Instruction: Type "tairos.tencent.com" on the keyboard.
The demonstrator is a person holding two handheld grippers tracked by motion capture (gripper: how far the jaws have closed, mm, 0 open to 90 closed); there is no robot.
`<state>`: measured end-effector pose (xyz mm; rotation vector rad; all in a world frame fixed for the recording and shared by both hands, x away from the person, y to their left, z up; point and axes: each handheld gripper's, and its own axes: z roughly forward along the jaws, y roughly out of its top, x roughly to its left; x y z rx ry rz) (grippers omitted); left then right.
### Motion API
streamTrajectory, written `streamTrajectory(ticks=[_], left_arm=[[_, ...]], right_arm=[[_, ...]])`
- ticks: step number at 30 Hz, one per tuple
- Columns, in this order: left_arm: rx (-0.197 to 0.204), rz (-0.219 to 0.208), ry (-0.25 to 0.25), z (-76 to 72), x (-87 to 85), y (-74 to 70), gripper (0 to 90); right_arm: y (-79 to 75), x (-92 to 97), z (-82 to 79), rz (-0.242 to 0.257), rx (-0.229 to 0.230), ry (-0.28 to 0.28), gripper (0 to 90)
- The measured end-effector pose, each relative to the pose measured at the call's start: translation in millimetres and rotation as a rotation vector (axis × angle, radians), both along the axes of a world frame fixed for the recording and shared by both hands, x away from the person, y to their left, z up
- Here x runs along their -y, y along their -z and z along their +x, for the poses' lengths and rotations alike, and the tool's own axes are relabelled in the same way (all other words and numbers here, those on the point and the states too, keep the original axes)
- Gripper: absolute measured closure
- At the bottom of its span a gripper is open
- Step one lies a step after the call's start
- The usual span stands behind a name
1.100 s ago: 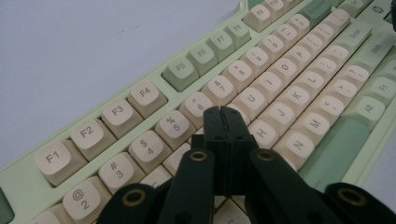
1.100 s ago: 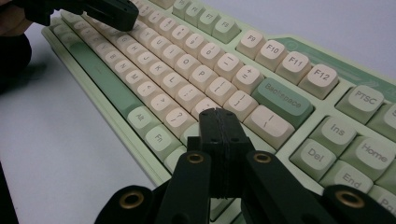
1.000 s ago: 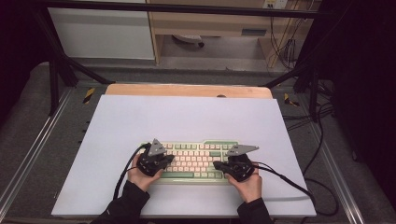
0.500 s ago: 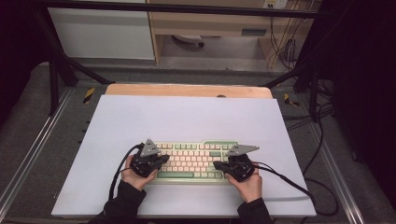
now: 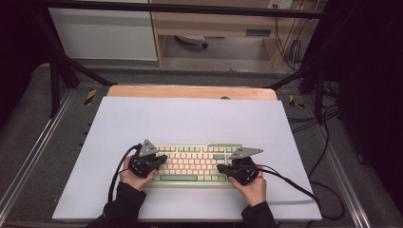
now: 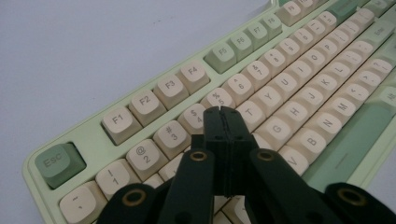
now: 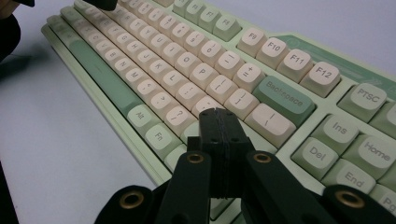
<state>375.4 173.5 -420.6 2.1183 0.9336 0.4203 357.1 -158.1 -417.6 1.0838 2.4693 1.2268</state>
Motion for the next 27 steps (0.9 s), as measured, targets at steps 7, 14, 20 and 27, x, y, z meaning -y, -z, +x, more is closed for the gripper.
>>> streamTrajectory(ticks=[7,14,20,27], left_arm=[[-0.006,0.009,-0.012,2.3,-1.6,3.3,89.9],[-0.009,0.009,-0.008,2.8,-1.5,5.1,90.0],[-0.014,0.016,-0.008,3.2,-1.0,7.1,89.9],[-0.014,0.01,-0.002,2.1,-1.7,6.4,90.0]], right_arm=[[-0.1,0.1,0.1,0.001,0.001,-0.001,90.0],[-0.4,0.2,0.1,0.002,-0.003,0.0,90.0],[-0.2,0.2,0.2,0.001,-0.002,0.0,90.0],[-0.1,-0.1,0.0,0.002,-0.002,-0.002,90.0]])
